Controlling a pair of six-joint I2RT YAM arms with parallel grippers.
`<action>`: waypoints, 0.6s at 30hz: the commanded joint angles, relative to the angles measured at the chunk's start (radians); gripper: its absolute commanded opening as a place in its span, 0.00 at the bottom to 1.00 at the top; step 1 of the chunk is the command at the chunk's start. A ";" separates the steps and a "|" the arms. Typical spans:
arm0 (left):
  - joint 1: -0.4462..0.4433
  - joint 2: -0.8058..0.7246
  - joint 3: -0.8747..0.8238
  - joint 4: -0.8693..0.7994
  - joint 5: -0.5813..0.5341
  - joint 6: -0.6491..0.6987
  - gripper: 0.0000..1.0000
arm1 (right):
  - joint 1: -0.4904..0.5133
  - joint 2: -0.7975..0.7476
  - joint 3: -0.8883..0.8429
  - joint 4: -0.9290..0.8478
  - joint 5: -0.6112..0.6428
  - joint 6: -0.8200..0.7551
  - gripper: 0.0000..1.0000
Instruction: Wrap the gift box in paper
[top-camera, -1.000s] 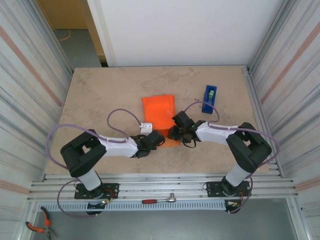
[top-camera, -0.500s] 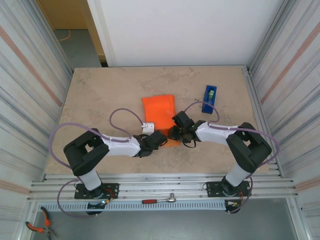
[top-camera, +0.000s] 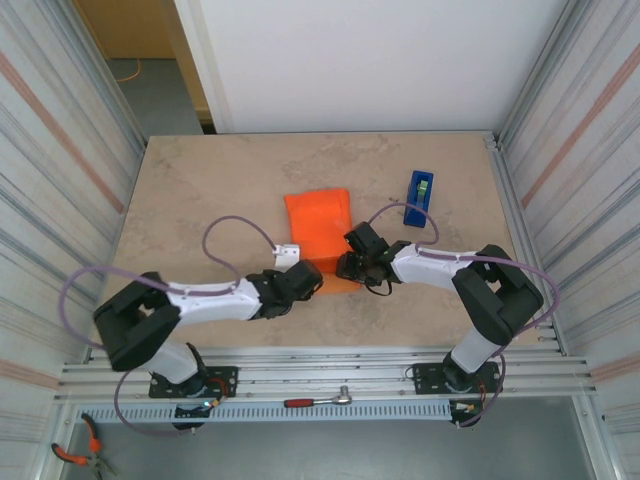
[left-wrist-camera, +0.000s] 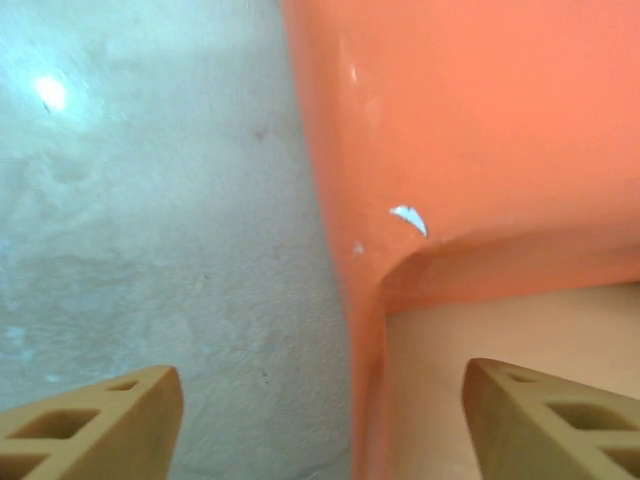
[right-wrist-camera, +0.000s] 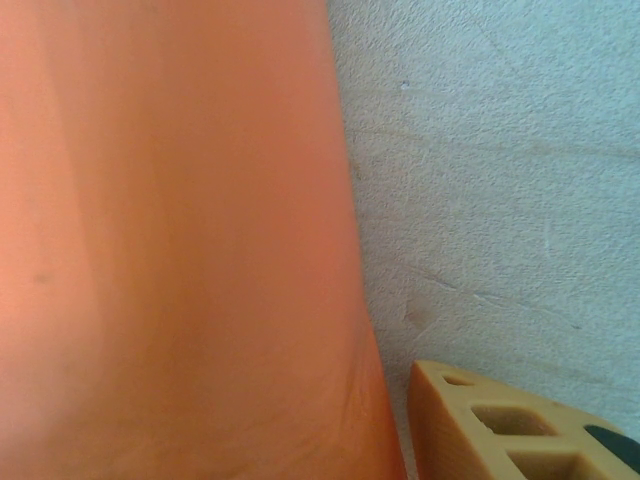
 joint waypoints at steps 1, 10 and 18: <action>0.046 -0.093 -0.053 0.014 0.006 0.046 0.80 | -0.006 0.012 -0.009 0.007 -0.003 -0.007 0.50; 0.068 -0.035 -0.035 0.086 0.026 0.057 0.77 | -0.019 -0.014 -0.028 0.003 -0.013 -0.019 0.50; 0.050 0.106 0.023 0.098 -0.041 -0.029 0.69 | -0.014 -0.034 -0.034 -0.006 -0.024 -0.027 0.50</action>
